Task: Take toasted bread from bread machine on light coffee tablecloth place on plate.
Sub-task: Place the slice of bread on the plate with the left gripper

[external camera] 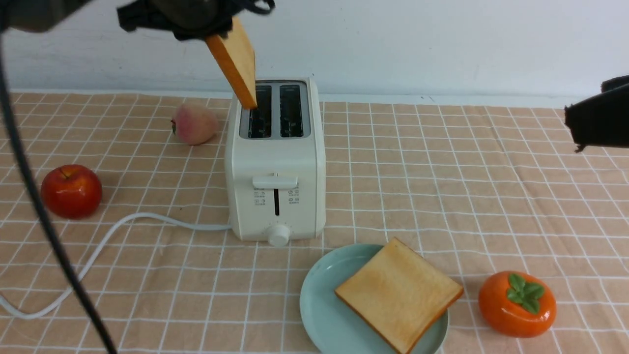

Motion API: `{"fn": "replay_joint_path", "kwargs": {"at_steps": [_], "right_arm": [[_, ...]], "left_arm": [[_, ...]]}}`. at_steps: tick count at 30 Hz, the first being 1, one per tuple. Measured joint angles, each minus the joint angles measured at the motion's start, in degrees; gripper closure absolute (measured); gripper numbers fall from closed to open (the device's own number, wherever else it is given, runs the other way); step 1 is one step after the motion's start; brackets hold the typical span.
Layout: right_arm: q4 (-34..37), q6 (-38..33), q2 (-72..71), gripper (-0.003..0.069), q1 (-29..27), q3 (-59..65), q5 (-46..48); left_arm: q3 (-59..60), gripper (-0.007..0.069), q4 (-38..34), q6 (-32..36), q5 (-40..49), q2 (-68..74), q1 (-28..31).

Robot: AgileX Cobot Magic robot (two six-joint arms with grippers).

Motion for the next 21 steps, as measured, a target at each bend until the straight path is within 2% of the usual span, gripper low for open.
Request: {"fn": "replay_joint_path", "kwargs": {"at_steps": [3, 6, 8, 13, 16, 17, 18, 21], "right_arm": [[-0.76, 0.0, 0.0, 0.0238, 0.0, 0.0, 0.0], [-1.48, 0.0, 0.0, 0.0246, 0.0, 0.0, 0.04], [-1.89, 0.0, 0.0, 0.0256, 0.0, 0.0, 0.04], [-2.13, 0.0, 0.0, 0.0282, 0.0, 0.0, 0.04], [-2.29, 0.0, 0.0, 0.03, 0.0, 0.0, 0.04], [-2.29, 0.0, 0.0, 0.0302, 0.0, 0.0, 0.04], [-2.35, 0.0, 0.0, 0.0306, 0.0, 0.0, 0.04], [-2.34, 0.0, 0.0, 0.0323, 0.0, 0.0, 0.04]], "left_arm": [[0.06, 0.0547, -1.3, 3.57, 2.26, -5.57, 0.0], [1.52, 0.0547, -5.9, 6.69, 5.45, -10.91, 0.06], [5.74, 0.0547, -14.17, 11.89, 8.07, -15.77, 0.06], [22.21, 0.0547, -40.51, 28.94, 6.23, -20.5, 0.06], [36.32, 0.0547, -61.42, 42.06, -0.87, -19.51, 0.06], [36.32, 0.0547, -61.42, 43.0, -0.87, -19.51, 0.06], [39.36, 0.0547, -66.19, 46.25, -2.9, -18.97, 0.06], [50.03, 0.0547, -88.53, 60.05, -11.93, -14.71, 0.06]]}}
